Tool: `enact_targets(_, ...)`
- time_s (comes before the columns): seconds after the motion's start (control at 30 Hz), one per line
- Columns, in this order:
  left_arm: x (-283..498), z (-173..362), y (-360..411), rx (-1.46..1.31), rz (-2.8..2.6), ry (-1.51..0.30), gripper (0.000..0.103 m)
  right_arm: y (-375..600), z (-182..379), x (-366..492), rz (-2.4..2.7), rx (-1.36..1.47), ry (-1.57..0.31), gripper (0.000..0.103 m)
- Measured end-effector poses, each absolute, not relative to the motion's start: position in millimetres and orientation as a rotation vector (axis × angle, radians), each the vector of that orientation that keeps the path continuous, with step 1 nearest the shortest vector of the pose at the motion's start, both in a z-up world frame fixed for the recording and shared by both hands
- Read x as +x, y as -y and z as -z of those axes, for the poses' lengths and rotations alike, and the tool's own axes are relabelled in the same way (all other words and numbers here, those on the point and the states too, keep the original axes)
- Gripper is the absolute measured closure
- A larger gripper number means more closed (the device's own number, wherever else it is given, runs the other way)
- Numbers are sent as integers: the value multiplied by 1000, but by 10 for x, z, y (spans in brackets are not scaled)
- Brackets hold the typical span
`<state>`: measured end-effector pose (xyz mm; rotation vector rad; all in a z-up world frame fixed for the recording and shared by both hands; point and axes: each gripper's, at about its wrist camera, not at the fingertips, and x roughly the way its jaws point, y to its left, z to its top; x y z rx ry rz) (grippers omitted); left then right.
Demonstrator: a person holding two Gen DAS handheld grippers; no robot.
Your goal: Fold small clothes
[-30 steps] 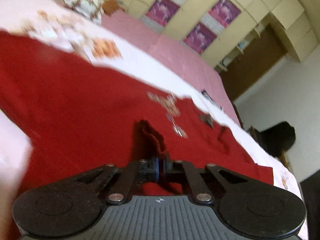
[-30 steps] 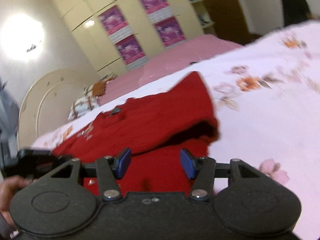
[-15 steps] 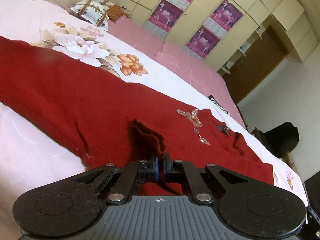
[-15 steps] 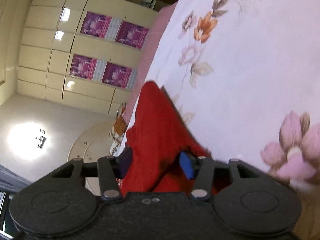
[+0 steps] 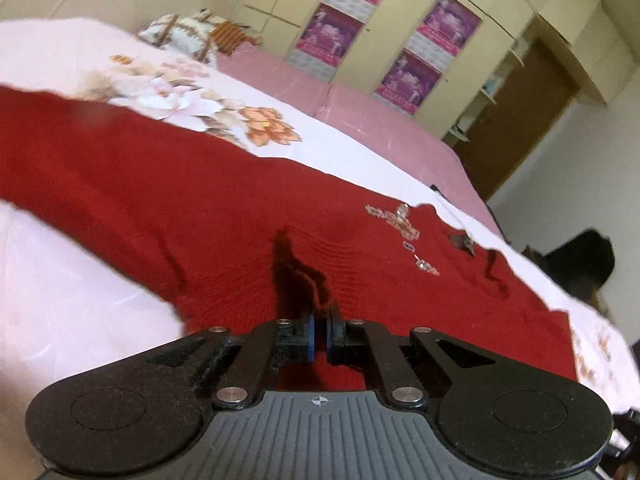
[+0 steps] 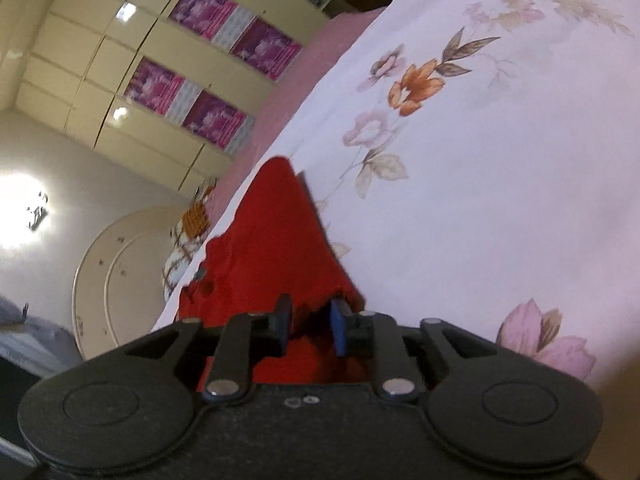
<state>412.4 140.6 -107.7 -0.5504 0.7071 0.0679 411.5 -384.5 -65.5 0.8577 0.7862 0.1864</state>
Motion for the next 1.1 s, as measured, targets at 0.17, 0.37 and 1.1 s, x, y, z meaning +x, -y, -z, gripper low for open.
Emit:
enact_targets(0.17,3768,900,-1754,-584,-208,-574,42,3921,408,3981,-188,722,-702,66)
enact_targets(0.37,4200,839,-1236,-471,39,-605,42,3805,254,4462,-202,569,-639,69)
enact_targets(1.1,4322,835,-1156,-280,-101,-554,16,3293,363,4989,-112,60,-621,63)
